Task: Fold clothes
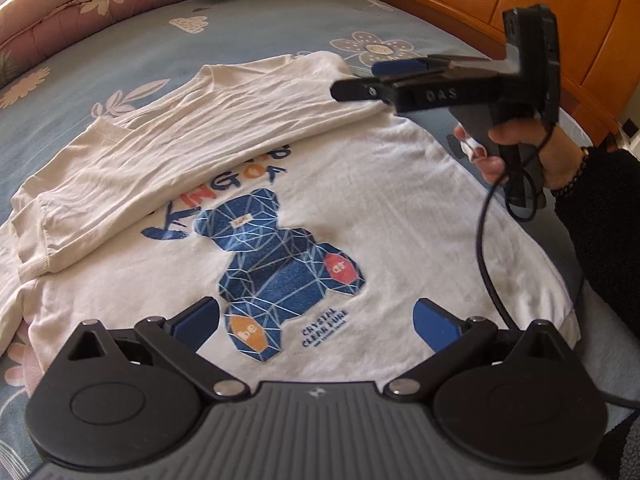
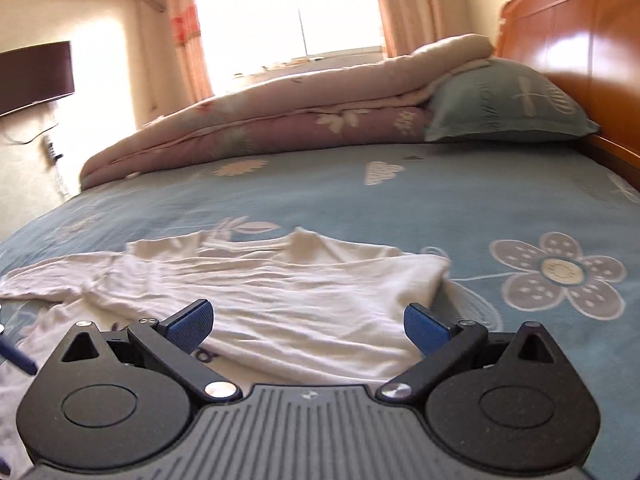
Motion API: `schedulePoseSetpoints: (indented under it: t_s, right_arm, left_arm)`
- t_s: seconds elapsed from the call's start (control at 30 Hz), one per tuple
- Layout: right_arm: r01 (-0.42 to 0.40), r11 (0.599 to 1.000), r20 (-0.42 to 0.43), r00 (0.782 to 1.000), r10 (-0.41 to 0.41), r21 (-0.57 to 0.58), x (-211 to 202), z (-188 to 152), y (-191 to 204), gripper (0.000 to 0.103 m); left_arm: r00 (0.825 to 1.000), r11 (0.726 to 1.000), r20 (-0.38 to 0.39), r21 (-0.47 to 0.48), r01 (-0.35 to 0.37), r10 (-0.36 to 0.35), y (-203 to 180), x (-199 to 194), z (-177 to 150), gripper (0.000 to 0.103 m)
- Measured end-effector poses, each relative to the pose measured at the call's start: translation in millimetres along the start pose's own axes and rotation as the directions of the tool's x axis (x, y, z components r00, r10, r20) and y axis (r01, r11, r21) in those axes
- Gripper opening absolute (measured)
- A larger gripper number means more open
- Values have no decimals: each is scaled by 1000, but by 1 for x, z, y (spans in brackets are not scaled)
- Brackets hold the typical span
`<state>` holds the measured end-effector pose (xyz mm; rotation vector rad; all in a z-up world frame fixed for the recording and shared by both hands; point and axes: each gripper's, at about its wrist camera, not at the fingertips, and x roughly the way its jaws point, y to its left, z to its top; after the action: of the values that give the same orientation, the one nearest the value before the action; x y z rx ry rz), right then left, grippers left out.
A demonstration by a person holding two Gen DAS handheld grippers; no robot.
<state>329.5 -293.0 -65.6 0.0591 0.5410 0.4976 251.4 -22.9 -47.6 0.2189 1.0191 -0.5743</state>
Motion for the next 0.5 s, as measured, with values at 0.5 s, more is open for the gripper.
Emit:
schedulePoseSetpoints:
  t_s: [0.5]
  right_arm:
    - [90,995,-173,980,-96,-42,28,-15,15,103]
  left_arm:
    - [952,940,129,-168,297,-277,24,68,187,102]
